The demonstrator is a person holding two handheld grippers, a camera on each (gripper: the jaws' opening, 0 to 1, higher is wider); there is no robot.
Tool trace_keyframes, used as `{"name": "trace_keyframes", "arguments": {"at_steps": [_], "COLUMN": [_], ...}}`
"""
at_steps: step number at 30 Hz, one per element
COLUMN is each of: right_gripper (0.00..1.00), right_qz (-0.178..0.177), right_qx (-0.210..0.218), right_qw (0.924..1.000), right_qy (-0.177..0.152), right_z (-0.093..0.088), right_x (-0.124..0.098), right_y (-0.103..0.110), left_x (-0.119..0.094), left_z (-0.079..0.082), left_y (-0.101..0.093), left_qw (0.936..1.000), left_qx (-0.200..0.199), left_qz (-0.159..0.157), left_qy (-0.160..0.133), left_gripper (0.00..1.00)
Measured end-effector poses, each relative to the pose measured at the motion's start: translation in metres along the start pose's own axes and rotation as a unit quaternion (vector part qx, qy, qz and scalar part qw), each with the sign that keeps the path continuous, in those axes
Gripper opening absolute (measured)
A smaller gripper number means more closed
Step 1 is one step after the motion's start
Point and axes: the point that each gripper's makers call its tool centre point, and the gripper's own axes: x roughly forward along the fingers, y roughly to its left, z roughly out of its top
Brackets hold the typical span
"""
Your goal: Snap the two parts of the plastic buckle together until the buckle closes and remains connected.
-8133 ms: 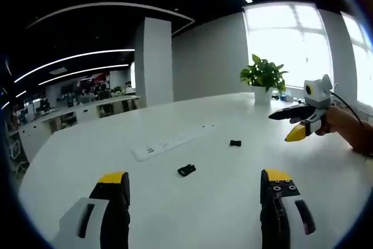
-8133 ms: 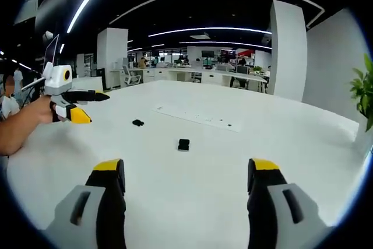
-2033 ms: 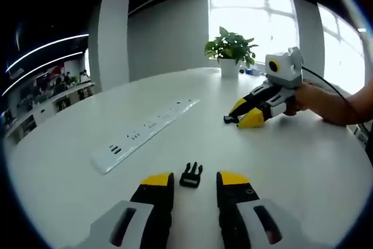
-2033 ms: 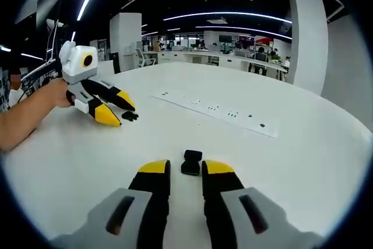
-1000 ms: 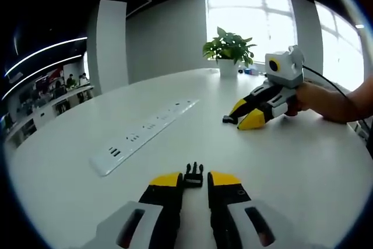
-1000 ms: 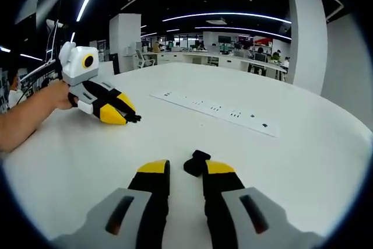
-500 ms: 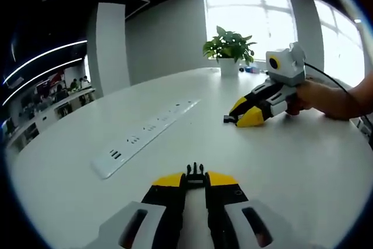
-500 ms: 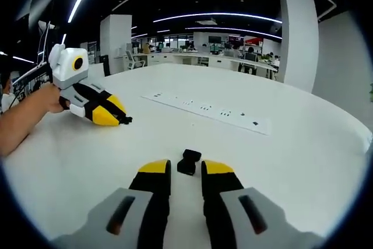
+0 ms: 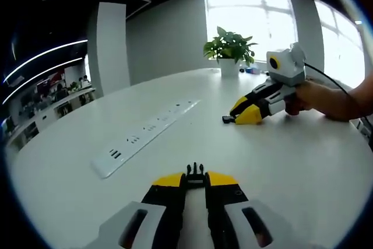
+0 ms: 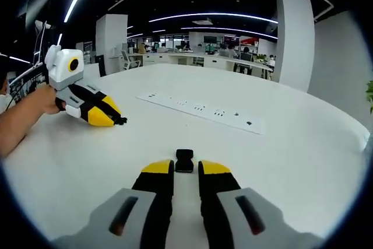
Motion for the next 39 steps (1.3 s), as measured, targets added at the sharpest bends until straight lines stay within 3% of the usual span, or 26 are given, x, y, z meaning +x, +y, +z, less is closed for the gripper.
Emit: {"name": "trace_keyframes", "arguments": {"at_steps": [22, 26, 31, 39], "right_gripper": [0.13, 0.20, 0.14, 0.15], "right_qz": [0.002, 0.007, 0.015, 0.016], "right_qx": [-0.006, -0.004, -0.023, -0.019], "right_qw": [1.0000, 0.9999, 0.9996, 0.9997], "right_qy": [-0.005, -0.006, -0.009, -0.008], "right_z": [-0.0007, -0.0003, 0.0024, 0.0020], "right_x": [0.0049, 0.0051, 0.0056, 0.0041], "right_y": [0.0010, 0.0033, 0.0046, 0.0060], "left_x": [-0.0004, -0.0004, -0.0002, 0.0000], "left_z": [0.0008, 0.0006, 0.0005, 0.0005], "left_y": [0.0007, 0.0007, 0.0016, 0.0025], "left_qw": [1.0000, 1.0000, 1.0000, 1.0000], "left_qx": [-0.004, -0.003, -0.004, -0.005], "left_qz": [0.000, 0.000, -0.001, -0.002], "left_qy": [-0.001, -0.002, -0.003, -0.004], "left_gripper": [0.12, 0.12, 0.12, 0.12]}}
